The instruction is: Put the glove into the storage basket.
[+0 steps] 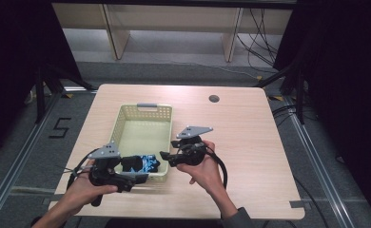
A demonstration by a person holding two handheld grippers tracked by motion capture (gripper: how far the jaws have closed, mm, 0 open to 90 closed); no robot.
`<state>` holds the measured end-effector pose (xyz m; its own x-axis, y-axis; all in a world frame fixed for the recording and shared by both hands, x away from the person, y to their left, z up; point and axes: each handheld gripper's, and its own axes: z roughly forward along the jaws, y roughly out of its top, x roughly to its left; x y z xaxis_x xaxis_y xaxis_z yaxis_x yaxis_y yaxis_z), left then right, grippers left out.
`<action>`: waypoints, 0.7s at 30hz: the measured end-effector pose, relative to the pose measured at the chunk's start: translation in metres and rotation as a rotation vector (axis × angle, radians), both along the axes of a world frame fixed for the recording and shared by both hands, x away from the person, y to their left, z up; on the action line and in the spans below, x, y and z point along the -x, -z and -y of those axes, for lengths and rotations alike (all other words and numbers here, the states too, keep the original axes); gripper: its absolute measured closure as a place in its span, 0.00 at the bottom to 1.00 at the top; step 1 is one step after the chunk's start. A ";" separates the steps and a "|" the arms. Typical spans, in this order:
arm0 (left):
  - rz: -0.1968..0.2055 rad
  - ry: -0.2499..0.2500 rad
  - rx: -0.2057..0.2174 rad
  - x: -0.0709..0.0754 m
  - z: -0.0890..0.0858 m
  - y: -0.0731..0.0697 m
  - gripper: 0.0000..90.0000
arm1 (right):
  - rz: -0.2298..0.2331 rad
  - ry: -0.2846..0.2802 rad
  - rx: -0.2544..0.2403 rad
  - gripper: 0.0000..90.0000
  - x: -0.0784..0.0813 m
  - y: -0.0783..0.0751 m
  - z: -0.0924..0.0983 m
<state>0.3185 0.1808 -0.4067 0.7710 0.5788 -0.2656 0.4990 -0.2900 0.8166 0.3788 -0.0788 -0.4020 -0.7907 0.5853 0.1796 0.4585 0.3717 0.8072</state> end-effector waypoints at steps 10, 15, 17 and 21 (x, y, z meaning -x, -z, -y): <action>0.022 0.036 -0.008 0.018 0.016 0.012 0.19 | 0.002 0.031 -0.046 0.45 0.017 0.003 0.025; 0.019 0.052 0.004 0.026 0.021 0.019 0.19 | 0.006 0.040 -0.052 0.43 0.023 0.005 0.035; 0.023 0.062 0.001 0.028 0.023 0.021 0.19 | -0.005 0.036 -0.069 0.42 0.025 0.007 0.037; 0.030 0.071 0.008 0.033 0.026 0.024 0.18 | -0.007 0.040 -0.069 0.40 0.030 0.010 0.044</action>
<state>0.2853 0.1545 -0.4305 0.8178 0.5200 -0.2465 0.4529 -0.3173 0.8332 0.3492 -0.1227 -0.4123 -0.7654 0.6025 0.2264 0.4779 0.2965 0.8268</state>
